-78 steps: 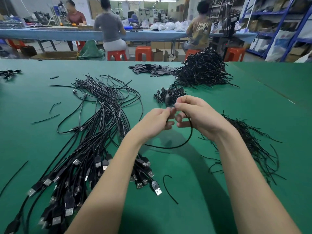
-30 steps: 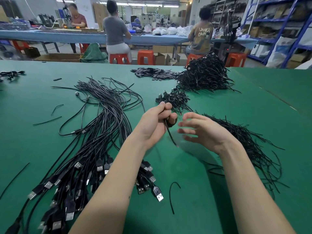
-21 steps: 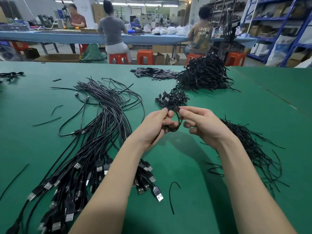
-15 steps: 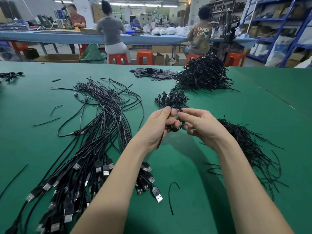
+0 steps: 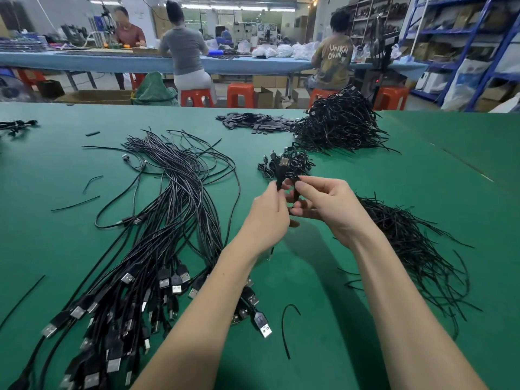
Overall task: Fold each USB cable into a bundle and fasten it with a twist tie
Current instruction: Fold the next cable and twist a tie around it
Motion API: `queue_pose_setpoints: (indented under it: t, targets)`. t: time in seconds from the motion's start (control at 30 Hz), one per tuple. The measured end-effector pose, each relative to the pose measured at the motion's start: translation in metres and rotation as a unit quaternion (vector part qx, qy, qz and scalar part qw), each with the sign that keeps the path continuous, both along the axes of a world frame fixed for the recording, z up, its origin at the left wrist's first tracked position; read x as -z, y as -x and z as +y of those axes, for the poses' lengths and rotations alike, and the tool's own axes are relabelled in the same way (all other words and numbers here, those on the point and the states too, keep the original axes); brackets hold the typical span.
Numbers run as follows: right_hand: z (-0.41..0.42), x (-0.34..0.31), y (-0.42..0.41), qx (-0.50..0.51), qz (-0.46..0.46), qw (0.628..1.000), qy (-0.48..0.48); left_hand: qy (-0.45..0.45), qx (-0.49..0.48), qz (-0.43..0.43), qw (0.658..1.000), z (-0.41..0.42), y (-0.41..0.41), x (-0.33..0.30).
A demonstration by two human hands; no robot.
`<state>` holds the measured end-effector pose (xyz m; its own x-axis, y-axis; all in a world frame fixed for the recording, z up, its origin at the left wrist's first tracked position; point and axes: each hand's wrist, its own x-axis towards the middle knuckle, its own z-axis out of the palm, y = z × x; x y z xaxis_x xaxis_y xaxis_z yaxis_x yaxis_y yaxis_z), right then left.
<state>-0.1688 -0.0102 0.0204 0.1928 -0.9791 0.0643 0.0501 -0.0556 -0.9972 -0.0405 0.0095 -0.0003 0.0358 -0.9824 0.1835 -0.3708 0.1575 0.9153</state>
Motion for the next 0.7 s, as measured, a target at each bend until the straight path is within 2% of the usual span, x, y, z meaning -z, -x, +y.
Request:
queue_pose_setpoints:
  t: [0.13,0.3,0.4,0.47,0.57,0.7]
  targets:
    - [0.0,-0.001,0.001,0.032,0.042,0.998,0.016,0.015,0.005,-0.042,0.999,-0.001,0.0,0.002]
    - [0.003,-0.002,-0.004,0.021,0.078,0.996,0.037,0.018,-0.017,-0.076,0.997,-0.001,-0.001,0.003]
    - [0.004,-0.006,-0.002,0.026,0.199,0.977,0.071,0.016,-0.014,-0.115,0.993,-0.002,0.001,0.003]
    - [0.001,-0.005,-0.001,0.077,0.251,0.96,0.097,0.019,0.002,-0.152,0.988,-0.001,0.005,0.003]
    - [-0.001,0.0,-0.003,0.127,0.157,0.975,0.092,0.019,0.025,-0.166,0.986,-0.001,0.011,0.004]
    - [-0.005,0.008,0.007,0.132,0.03,0.991,0.026,0.026,0.046,-0.068,0.996,0.0,0.014,0.005]
